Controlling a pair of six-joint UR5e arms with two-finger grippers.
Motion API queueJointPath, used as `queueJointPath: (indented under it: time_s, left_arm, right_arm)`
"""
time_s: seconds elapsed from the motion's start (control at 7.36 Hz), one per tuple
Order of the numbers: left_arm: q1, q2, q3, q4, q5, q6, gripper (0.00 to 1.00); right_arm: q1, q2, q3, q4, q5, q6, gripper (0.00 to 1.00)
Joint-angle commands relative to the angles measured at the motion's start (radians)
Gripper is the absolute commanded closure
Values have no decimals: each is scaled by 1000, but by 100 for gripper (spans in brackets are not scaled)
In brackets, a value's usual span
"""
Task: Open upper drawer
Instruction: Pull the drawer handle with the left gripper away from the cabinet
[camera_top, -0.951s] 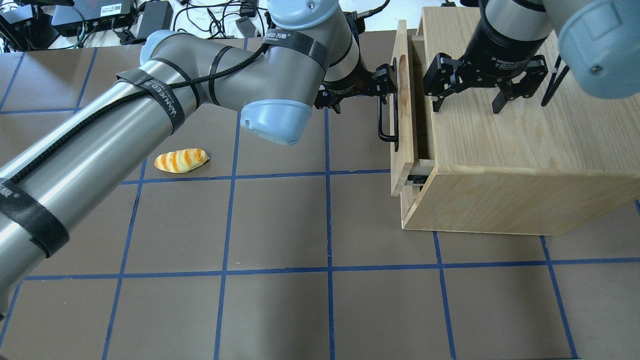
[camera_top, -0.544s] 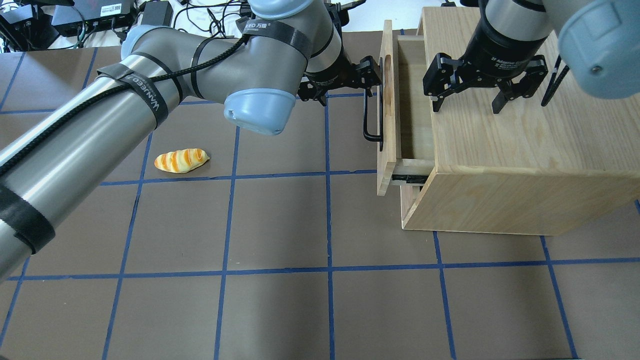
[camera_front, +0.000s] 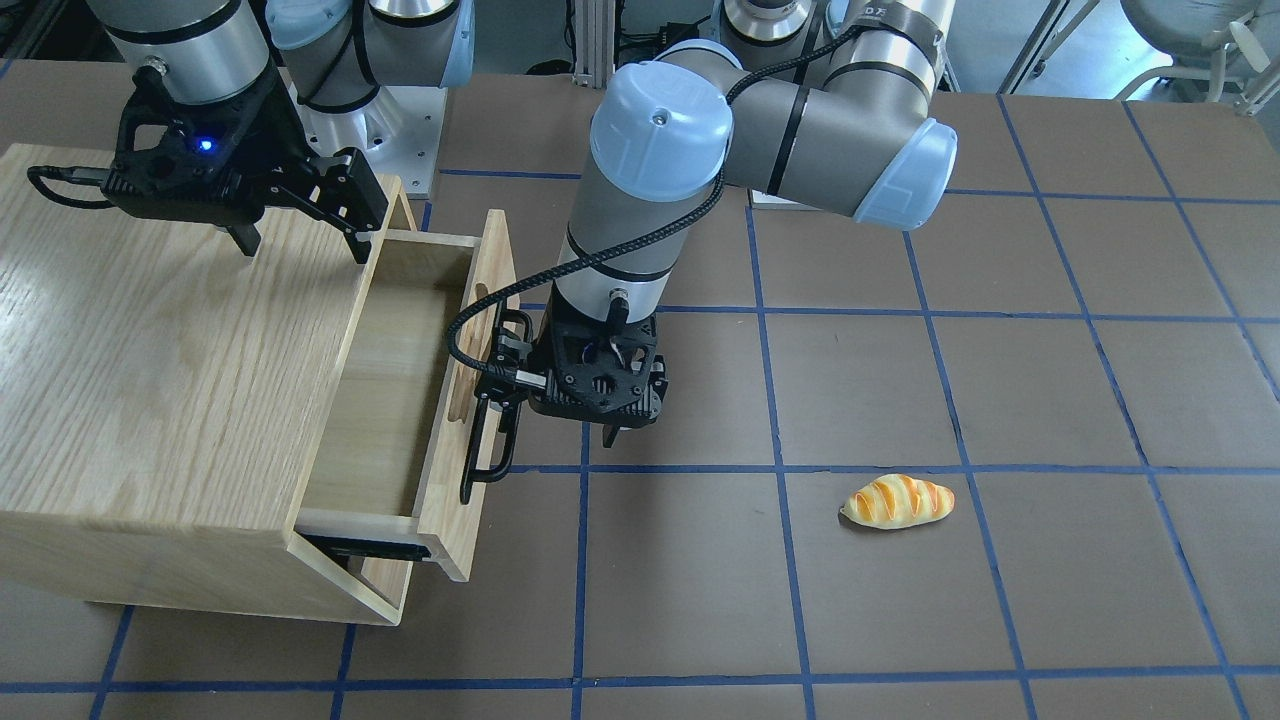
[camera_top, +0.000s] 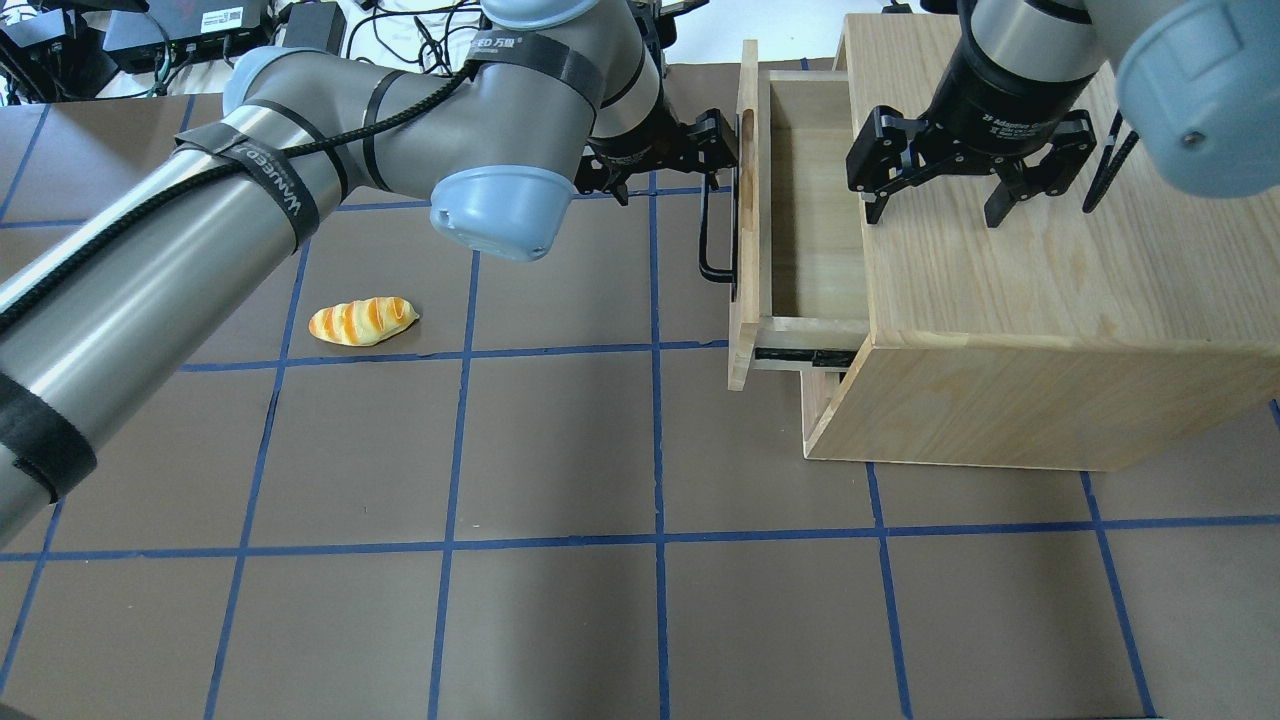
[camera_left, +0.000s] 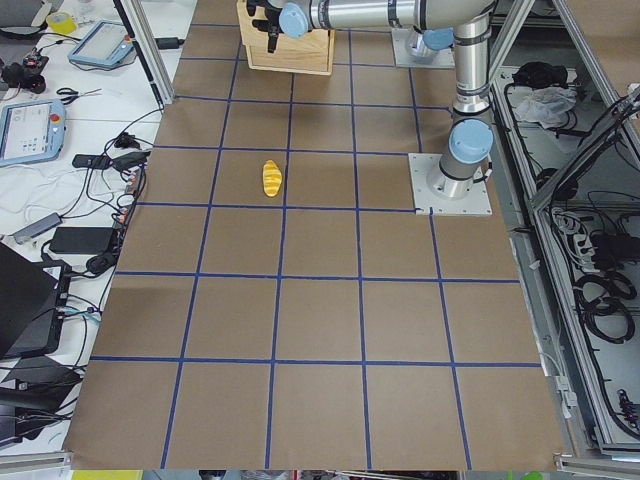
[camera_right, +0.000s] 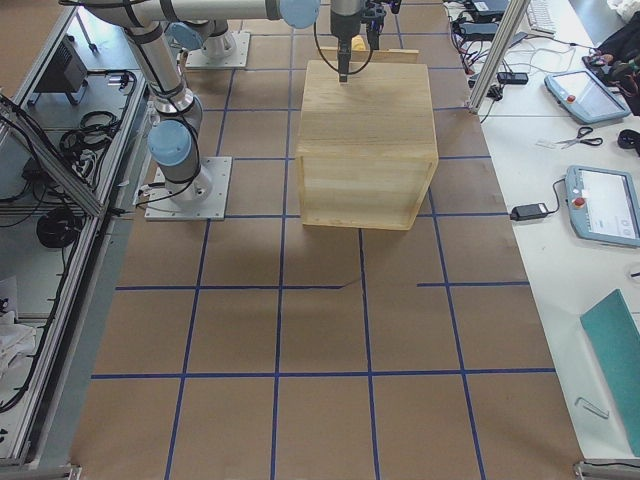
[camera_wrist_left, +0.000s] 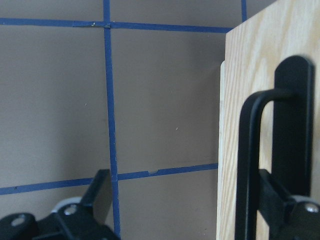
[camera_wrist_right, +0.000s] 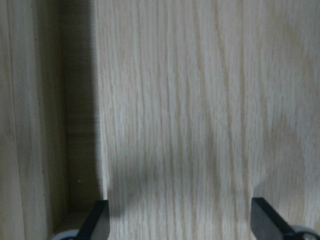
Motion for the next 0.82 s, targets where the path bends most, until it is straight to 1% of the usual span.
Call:
queueJointPath:
  time_s: [0.0,0.27,0.54,0.68]
  left_arm:
    - [22,2,0,-11,2,36,0]
    - [25,1,3,-12,2,38,0]
    - [67,4,1,-40,2,79,0]
    - [68,2,1,-41,2,90,0]
  right_arm:
    - [0,0,0,0,1,0,0]
    - [0,0,0,0,1,0,0]
    - [0,0,0,0,0,0,0]
    - [0,0,0,0,0,0,0]
